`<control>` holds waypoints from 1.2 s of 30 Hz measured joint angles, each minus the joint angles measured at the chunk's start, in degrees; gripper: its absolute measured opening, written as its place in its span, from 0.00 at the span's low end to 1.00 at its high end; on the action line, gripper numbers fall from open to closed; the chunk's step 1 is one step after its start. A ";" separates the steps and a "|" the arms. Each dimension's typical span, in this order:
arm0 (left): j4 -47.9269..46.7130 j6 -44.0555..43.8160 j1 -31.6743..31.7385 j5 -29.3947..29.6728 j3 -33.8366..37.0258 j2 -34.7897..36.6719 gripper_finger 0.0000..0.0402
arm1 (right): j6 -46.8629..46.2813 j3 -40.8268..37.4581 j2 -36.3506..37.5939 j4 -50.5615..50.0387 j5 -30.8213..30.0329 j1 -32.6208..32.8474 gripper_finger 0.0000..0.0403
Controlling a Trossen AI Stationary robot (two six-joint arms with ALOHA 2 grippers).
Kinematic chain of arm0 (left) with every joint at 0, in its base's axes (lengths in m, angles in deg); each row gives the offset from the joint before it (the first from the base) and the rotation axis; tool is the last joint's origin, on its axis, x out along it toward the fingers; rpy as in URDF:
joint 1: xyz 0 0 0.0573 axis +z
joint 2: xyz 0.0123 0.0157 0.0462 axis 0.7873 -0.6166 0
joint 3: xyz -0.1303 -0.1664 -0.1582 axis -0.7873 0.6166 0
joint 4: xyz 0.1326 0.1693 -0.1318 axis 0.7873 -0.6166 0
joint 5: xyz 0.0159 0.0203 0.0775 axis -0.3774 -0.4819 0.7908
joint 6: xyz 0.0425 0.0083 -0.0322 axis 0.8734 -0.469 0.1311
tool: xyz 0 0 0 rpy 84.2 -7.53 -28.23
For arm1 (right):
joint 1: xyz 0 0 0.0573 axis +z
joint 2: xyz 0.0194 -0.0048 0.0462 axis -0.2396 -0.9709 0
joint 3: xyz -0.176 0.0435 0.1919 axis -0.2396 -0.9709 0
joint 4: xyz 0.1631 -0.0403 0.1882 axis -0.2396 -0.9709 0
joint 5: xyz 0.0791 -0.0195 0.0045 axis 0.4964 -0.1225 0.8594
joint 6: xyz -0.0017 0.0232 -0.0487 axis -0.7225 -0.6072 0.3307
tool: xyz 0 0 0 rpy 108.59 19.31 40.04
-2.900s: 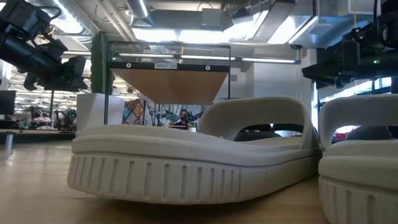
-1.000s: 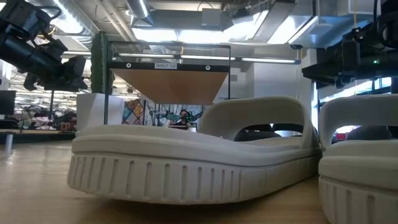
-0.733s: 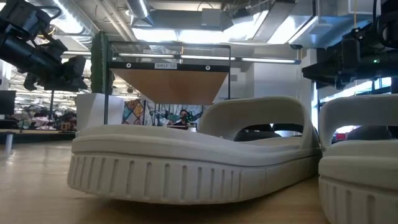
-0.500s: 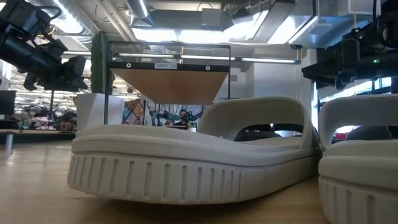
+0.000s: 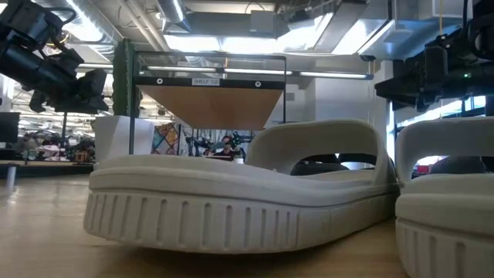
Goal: Pick and place slides into the shelf
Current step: Put the top right black slide on the shelf
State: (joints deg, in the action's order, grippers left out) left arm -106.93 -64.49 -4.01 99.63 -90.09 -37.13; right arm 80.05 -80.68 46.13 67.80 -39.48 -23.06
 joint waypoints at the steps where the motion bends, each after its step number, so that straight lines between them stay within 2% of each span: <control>1: 0.00 0.00 0.02 -0.02 0.02 0.00 0.37 | 1.03 0.02 0.00 0.27 1.40 0.23 0.41; 6: 0.00 0.00 0.02 -0.02 0.00 0.01 0.37 | 2.70 1.04 -0.21 1.46 4.89 2.19 0.41; 19: 0.00 0.00 0.01 -0.02 0.00 0.01 0.37 | 5.40 7.38 -8.00 1.41 2.21 4.67 0.41; 27: 0.00 0.00 0.00 -0.02 0.01 0.01 0.37 | 4.61 7.67 -11.26 1.42 2.17 4.65 0.41; 36: 0.00 0.01 0.01 -0.01 0.00 0.01 0.37 | 9.48 7.67 -13.65 2.25 2.25 4.65 0.41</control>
State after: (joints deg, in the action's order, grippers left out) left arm -106.93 -64.48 -4.00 99.63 -90.09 -37.12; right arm 89.53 -73.01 32.48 70.06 -37.23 -18.41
